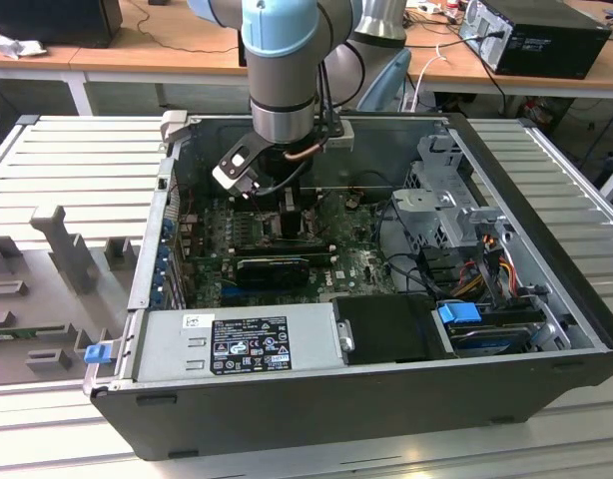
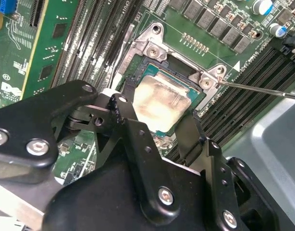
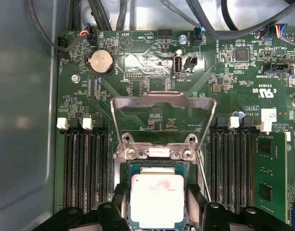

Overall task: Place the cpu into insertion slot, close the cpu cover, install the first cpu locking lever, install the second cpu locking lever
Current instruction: 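Place the cpu into insertion slot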

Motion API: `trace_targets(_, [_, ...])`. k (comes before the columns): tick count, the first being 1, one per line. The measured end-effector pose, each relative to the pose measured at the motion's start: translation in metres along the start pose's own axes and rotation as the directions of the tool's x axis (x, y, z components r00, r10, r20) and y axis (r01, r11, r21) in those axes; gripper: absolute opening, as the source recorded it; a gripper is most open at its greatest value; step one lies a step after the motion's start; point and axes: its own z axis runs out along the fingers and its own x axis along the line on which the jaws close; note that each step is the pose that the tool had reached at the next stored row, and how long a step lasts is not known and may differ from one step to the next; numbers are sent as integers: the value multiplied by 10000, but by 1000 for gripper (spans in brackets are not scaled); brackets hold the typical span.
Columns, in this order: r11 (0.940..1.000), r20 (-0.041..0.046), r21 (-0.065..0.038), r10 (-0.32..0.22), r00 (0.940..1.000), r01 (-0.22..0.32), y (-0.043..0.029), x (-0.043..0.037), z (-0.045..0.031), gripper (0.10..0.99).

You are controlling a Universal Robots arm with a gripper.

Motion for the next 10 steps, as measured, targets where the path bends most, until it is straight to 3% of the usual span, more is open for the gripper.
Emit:
trace_targets(2, [10000,175,0,-13,9998,13,0,0,0,604])
trace_targets(3, [10000,218,1,-17,9998,17,0,-1,0,604])
trace_targets(10, [10000,182,0,-11,9998,11,0,16,1,604])
